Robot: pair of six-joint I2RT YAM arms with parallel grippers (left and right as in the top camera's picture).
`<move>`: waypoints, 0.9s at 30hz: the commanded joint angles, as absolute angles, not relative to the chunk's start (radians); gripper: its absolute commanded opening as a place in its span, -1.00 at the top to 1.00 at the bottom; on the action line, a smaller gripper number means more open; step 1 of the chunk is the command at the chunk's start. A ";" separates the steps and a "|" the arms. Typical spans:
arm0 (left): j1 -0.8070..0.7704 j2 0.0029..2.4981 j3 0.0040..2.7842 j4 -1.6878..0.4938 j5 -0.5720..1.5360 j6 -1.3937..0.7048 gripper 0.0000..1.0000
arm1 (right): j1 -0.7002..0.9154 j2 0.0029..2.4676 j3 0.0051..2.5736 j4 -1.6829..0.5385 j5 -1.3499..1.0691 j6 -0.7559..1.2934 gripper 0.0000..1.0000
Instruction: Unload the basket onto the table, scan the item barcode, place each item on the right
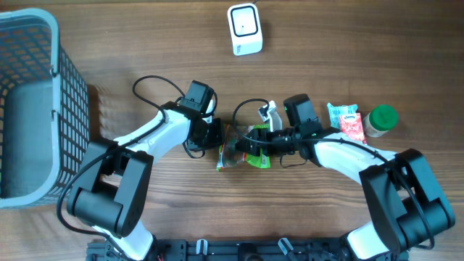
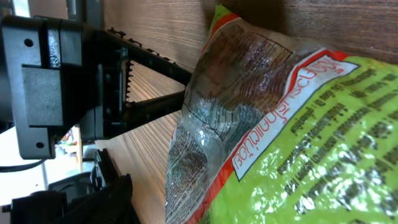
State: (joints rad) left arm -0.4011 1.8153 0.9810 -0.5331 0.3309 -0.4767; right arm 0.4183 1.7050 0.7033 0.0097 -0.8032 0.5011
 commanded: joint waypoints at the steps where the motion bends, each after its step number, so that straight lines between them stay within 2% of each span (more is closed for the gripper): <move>1: -0.409 1.848 0.979 -0.531 0.321 -0.487 0.92 | 0.468 1.711 0.698 0.026 -0.756 0.531 -0.33; 10: -0.409 1.848 0.979 -0.531 0.321 -0.487 0.92 | 0.512 1.713 0.691 0.034 -0.628 0.605 0.01; 11: -0.409 1.848 0.979 -0.531 0.321 -0.487 0.92 | 0.512 1.713 0.691 0.037 -0.628 0.604 0.10; 14: -0.409 1.848 0.979 -0.531 0.321 -0.486 0.92 | 0.512 1.713 0.691 0.052 -0.628 0.572 0.62; 16: -0.408 1.848 0.979 -0.529 0.321 -0.486 0.92 | 0.512 1.713 0.691 0.055 -0.628 0.541 0.74; 23: -0.339 1.739 0.988 -0.513 0.231 -0.486 0.92 | 0.500 1.713 0.691 0.046 -0.639 0.474 0.69; 25: -0.308 1.658 0.988 -0.521 0.154 -0.486 0.92 | 0.478 1.711 0.692 0.040 -0.707 0.470 0.91; 27: -0.291 1.585 0.988 -0.540 0.094 -0.486 0.92 | 0.439 1.704 0.692 0.067 -0.805 0.461 0.91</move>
